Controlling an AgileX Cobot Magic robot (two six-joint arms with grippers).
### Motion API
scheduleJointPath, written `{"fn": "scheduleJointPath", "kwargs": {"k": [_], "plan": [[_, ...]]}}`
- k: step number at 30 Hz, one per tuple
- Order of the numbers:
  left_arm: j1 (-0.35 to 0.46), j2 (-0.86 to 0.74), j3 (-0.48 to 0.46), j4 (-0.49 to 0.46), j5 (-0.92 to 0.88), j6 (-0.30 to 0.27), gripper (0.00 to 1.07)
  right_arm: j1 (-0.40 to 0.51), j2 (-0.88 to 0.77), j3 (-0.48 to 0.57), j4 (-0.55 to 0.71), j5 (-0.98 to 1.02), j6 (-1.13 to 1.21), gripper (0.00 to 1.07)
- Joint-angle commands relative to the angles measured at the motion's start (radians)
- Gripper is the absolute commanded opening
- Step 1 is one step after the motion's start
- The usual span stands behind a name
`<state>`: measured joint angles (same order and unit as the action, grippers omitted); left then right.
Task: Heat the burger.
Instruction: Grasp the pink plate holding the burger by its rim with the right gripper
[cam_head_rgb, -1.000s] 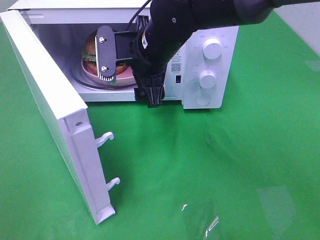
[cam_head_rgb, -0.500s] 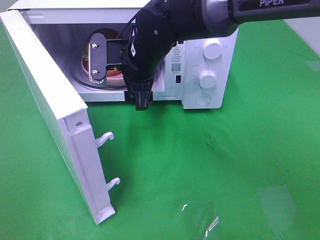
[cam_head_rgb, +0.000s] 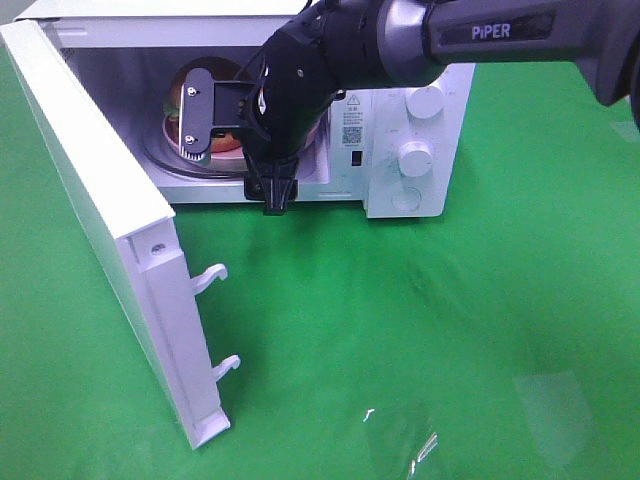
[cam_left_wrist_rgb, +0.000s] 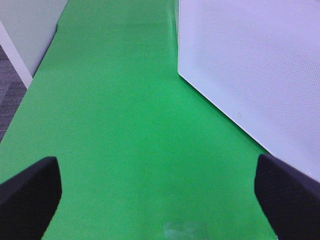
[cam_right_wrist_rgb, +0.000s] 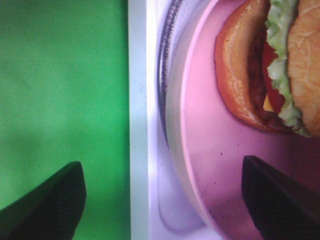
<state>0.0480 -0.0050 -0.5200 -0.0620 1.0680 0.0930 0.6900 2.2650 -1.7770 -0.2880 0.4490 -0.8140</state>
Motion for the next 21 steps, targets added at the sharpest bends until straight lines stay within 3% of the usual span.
{"fn": "scheduleJointPath", "kwargs": {"k": [1,21], "plan": [[0.004,-0.017,0.003,0.001,0.003,0.0,0.98,-0.01,0.029,-0.042,0.011,0.012,0.001,0.81],[0.004,-0.017,0.003,0.001,0.003,0.0,0.98,-0.016,0.167,-0.176,0.047,0.029,0.006,0.77]]}}
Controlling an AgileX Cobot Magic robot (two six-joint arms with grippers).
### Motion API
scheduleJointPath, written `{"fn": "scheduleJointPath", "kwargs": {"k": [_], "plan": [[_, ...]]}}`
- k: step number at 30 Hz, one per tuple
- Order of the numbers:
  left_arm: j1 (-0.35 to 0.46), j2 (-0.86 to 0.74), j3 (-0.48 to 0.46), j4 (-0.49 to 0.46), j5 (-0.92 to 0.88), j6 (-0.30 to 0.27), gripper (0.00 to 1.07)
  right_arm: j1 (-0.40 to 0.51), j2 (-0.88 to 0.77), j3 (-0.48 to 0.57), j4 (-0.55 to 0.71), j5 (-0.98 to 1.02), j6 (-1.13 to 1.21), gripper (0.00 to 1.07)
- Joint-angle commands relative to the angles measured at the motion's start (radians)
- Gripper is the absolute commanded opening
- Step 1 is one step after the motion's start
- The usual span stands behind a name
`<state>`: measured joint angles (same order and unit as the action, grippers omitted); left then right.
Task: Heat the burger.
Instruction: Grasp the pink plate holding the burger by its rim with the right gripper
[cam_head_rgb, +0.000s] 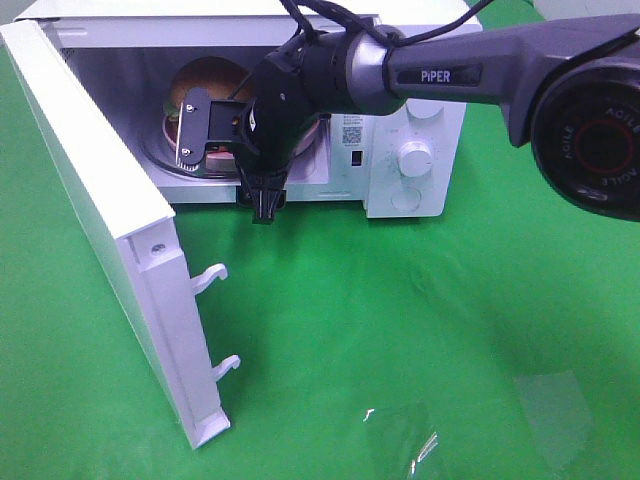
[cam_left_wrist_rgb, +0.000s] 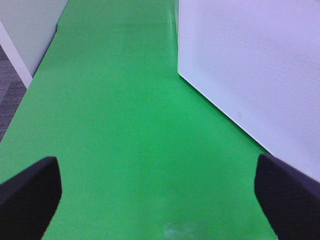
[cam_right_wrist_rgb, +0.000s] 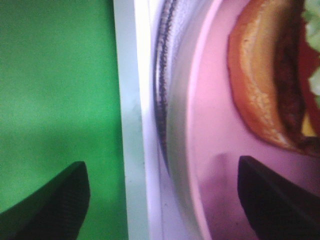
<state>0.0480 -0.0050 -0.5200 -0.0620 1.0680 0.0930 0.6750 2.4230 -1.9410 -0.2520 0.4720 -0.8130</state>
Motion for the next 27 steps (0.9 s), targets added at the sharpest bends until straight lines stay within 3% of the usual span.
{"fn": "scheduleJointPath", "kwargs": {"k": [1,3,10,11,12,13,14,15,18,19,27], "plan": [[0.004,-0.017,0.003,0.001,0.003,0.0,0.98,-0.001,0.009,-0.012,0.011,0.006,0.005,0.77],[0.004,-0.017,0.003,0.001,0.003,0.0,0.98,-0.001,0.014,-0.012,0.012,0.006,0.005,0.77],[0.004,-0.017,0.003,0.001,0.003,0.0,0.98,-0.001,0.023,-0.012,0.029,0.006,0.005,0.6],[0.004,-0.017,0.003,0.001,0.003,0.0,0.98,-0.001,0.023,-0.012,0.029,0.007,0.005,0.5],[0.004,-0.017,0.003,0.001,0.003,0.0,0.98,-0.001,0.023,-0.012,0.029,0.007,0.005,0.5],[0.004,-0.017,0.003,0.001,0.003,0.0,0.98,-0.001,0.023,-0.012,0.029,0.011,0.006,0.36],[0.004,-0.017,0.003,0.001,0.003,0.0,0.98,-0.001,0.023,-0.012,0.029,0.011,0.006,0.36],[0.004,-0.017,0.003,0.001,0.003,0.0,0.98,-0.001,0.023,-0.012,0.029,0.017,0.038,0.17],[0.004,-0.017,0.003,0.001,0.003,0.0,0.98,-0.001,0.023,-0.012,0.029,0.017,0.053,0.13],[0.004,-0.017,0.003,0.001,0.003,0.0,0.98,0.0,0.02,-0.012,0.029,0.018,0.066,0.02],[0.004,-0.017,0.003,0.001,0.003,0.0,0.98,0.002,0.019,-0.012,0.029,0.054,0.045,0.0]]}}
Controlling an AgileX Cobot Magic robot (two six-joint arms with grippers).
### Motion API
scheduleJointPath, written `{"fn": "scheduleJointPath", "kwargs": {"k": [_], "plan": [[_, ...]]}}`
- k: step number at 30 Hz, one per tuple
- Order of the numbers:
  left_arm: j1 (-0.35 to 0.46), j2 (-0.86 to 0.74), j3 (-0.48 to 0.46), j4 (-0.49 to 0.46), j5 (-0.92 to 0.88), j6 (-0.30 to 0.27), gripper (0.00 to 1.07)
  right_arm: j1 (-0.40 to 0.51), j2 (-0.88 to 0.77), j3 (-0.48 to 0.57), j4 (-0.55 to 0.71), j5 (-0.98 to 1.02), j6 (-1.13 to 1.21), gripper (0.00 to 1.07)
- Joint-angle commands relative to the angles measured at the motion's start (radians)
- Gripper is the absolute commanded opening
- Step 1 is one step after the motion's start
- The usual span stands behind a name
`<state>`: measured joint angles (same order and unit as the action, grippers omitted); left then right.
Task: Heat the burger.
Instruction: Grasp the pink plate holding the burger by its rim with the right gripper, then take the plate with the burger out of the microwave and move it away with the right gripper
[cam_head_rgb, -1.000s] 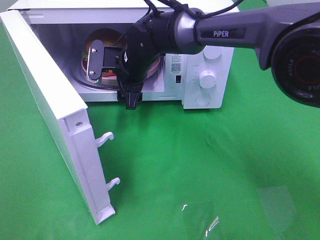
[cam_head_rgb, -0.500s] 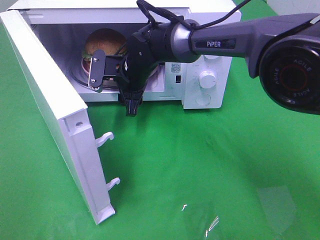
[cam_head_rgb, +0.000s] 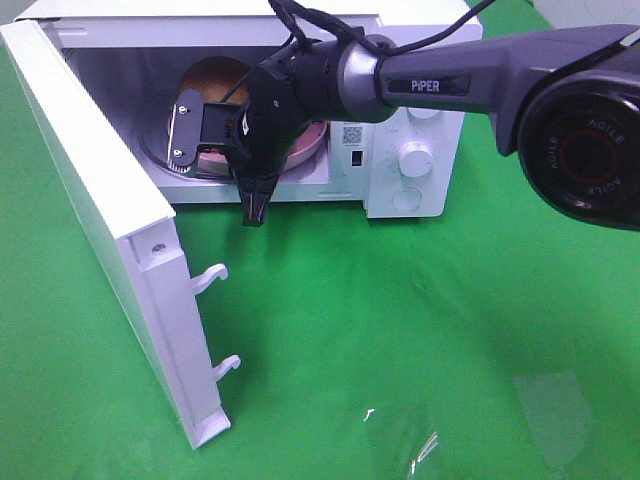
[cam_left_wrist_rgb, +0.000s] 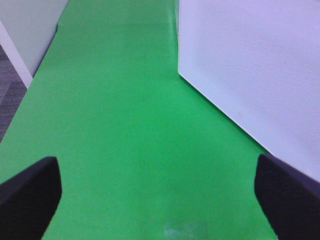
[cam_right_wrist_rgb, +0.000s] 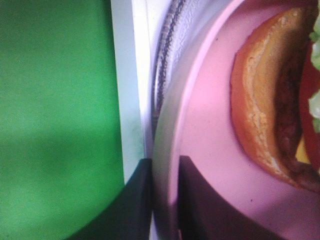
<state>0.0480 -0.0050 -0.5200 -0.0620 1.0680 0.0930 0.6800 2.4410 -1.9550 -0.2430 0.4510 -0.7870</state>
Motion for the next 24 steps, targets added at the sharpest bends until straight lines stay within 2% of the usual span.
{"fn": "scheduleJointPath", "kwargs": {"k": [1,11,24], "plan": [[0.004,-0.017,0.003,0.001,0.003,0.0,0.98,-0.003,-0.001,0.002,0.02,0.089,0.019,0.0],[0.004,-0.017,0.003,0.001,0.003,0.0,0.98,-0.003,-0.027,0.004,0.02,0.107,0.01,0.0],[0.004,-0.017,0.003,0.001,0.003,0.0,0.98,-0.003,-0.1,0.029,0.017,0.146,-0.158,0.0]]}}
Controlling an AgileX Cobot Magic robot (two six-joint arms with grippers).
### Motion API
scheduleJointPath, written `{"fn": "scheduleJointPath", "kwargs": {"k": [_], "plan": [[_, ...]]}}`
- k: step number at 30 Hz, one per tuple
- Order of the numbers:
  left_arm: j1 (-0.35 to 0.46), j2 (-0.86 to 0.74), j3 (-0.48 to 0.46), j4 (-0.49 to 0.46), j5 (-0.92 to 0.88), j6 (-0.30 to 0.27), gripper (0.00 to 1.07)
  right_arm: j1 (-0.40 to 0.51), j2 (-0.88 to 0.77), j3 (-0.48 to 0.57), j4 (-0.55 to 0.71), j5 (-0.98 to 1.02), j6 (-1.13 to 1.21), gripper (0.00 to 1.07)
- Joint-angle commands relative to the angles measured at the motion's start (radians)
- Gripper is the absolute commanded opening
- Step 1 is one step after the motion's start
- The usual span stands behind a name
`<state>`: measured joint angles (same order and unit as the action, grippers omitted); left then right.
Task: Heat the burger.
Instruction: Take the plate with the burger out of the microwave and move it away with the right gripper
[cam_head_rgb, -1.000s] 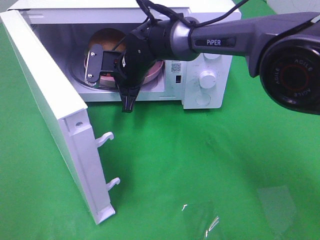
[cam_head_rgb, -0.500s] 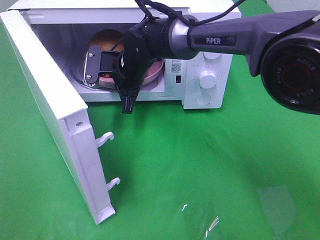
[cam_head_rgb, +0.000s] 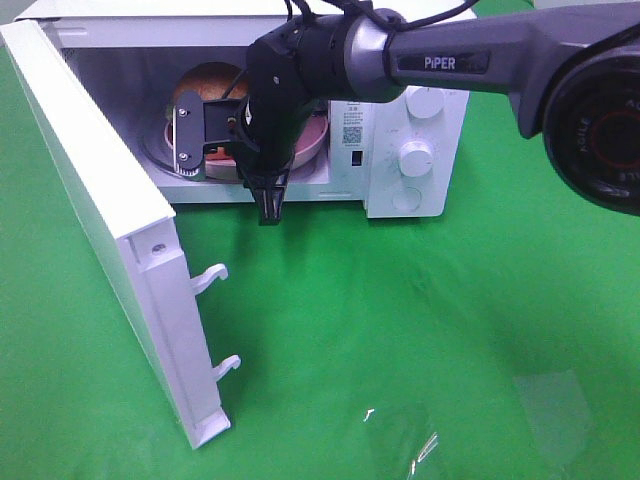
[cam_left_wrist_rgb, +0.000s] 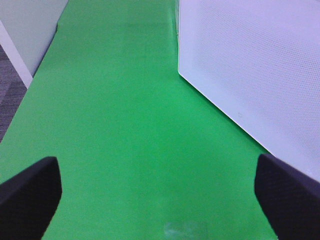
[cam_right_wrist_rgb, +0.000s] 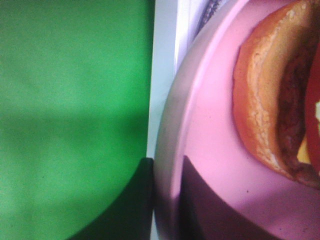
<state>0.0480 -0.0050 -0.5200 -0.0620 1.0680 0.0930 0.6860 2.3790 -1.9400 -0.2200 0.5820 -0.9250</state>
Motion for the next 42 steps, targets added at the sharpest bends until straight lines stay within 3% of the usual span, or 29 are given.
{"fn": "scheduleJointPath", "kwargs": {"k": [1,22,29,42], "plan": [[0.004,-0.017,0.003,0.001,0.003,0.0,0.98,-0.009,-0.038,0.014,-0.006,0.015,-0.02,0.0],[0.004,-0.017,0.003,0.001,0.003,0.0,0.98,-0.012,-0.273,0.374,-0.092,-0.2,-0.162,0.0],[0.004,-0.017,0.003,0.001,0.003,0.0,0.98,-0.012,-0.321,0.45,-0.139,-0.251,-0.164,0.0],[0.004,-0.017,0.003,0.001,0.003,0.0,0.98,-0.012,-0.459,0.704,-0.19,-0.447,-0.187,0.0]]}}
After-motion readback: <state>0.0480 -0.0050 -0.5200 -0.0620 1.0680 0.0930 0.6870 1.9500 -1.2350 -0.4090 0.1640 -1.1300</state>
